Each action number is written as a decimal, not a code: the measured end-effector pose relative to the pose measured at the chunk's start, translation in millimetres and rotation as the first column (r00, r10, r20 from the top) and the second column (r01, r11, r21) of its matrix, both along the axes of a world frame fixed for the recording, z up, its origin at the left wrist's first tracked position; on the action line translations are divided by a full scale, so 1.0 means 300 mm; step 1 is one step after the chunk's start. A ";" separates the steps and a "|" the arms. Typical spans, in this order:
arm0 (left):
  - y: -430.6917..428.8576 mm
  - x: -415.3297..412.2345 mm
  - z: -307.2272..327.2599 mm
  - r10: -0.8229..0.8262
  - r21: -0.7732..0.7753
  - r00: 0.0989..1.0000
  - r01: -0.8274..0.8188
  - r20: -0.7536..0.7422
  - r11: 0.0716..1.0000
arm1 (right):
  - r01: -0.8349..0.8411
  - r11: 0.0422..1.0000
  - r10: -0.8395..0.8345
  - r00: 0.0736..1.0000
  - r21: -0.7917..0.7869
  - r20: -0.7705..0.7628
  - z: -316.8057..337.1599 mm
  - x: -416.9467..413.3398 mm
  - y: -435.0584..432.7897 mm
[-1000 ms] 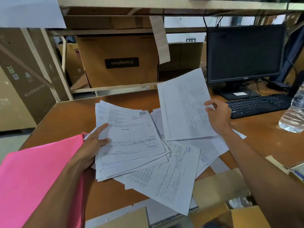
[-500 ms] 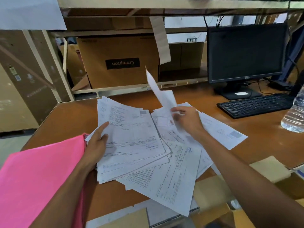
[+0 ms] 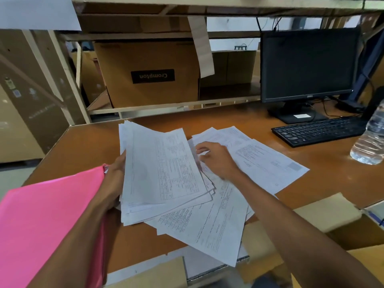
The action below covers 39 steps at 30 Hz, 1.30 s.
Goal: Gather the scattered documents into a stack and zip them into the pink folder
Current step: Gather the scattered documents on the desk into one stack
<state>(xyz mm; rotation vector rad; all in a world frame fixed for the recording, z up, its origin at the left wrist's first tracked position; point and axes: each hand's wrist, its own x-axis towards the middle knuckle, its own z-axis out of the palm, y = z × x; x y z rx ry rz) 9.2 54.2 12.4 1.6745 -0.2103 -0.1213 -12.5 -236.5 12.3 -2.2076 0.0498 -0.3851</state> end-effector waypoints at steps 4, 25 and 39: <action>-0.013 -0.012 -0.003 0.055 -0.022 0.998 -0.054 0.022 0.998 | -0.064 0.996 0.060 0.996 -0.064 -0.069 -0.012 -0.028 -0.037; 0.058 0.031 -0.013 0.140 0.114 0.990 -0.143 0.032 0.983 | -0.212 0.915 0.080 0.930 -0.345 -0.358 0.052 -0.084 -0.032; 0.098 0.060 -0.018 0.253 -0.021 0.961 -0.257 -0.111 0.966 | -0.057 0.972 -0.021 0.945 -0.228 -0.326 0.097 -0.130 -0.037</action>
